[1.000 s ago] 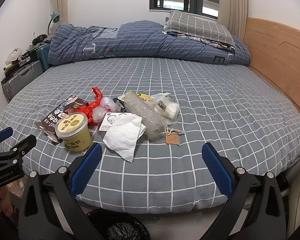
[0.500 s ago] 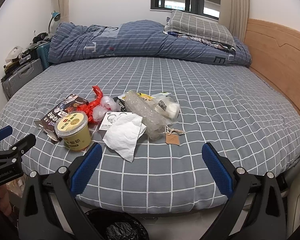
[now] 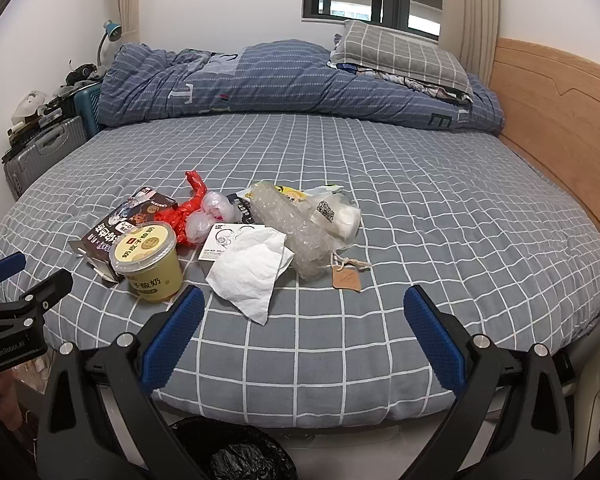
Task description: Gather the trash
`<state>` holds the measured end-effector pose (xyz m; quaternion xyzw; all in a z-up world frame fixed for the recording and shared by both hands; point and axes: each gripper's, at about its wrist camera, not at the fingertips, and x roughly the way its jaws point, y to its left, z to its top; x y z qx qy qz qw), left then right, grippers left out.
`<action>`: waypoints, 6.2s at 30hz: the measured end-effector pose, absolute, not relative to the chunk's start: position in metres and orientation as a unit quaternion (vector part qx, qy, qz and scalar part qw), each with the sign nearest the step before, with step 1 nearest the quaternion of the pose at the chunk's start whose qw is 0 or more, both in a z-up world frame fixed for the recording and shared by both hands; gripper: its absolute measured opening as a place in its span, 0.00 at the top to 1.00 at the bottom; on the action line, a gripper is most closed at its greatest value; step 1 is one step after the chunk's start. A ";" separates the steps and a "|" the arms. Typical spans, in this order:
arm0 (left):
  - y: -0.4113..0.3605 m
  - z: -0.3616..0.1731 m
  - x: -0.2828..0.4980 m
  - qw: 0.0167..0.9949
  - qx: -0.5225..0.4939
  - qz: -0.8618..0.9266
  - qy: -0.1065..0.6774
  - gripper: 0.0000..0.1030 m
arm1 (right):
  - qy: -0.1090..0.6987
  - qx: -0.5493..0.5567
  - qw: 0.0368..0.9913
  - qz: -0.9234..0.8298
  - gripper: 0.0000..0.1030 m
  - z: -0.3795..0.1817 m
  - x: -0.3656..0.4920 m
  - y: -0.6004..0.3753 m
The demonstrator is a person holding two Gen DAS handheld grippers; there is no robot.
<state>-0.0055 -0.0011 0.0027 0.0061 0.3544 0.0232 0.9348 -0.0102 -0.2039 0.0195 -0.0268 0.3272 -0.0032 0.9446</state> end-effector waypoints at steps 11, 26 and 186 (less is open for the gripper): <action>-0.001 0.002 -0.005 0.934 0.002 0.023 0.357 0.05 | 0.329 -0.026 0.944 -0.003 0.07 0.019 -0.010 -0.204; -0.019 -0.005 0.045 0.924 0.005 0.004 0.383 0.05 | 0.350 -0.063 0.934 -0.016 0.07 0.020 0.045 -0.221; 0.000 -0.021 -0.136 0.903 -0.013 0.018 0.430 0.16 | 0.438 -0.028 0.893 0.098 0.76 -0.023 -0.116 -0.167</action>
